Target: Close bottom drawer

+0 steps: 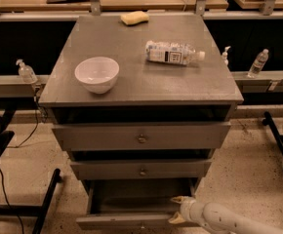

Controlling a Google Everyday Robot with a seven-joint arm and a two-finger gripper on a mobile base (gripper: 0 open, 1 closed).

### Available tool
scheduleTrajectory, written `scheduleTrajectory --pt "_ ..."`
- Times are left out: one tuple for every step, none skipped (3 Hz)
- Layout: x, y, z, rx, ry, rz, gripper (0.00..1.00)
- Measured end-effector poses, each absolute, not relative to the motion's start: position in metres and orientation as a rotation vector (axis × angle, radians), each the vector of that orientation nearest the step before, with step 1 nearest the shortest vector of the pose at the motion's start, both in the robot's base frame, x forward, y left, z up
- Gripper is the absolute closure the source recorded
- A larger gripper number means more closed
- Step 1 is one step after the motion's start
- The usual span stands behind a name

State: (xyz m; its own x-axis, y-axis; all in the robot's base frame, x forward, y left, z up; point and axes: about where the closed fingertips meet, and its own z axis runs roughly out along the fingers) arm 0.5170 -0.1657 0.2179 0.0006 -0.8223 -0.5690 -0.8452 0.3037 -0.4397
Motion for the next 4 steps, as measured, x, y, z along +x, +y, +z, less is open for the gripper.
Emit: scheduleTrajectory --pt "0.517 -0.166 0.218 -1.499 1.796 0.037 0.62" --pt "0.517 -0.166 0.218 -1.499 1.796 0.038 0.62" --pt "0.527 -0.161 0.224 -1.48 1.778 0.053 0.62" --pt "0.536 -0.157 0.229 -1.46 1.763 0.067 0.63"
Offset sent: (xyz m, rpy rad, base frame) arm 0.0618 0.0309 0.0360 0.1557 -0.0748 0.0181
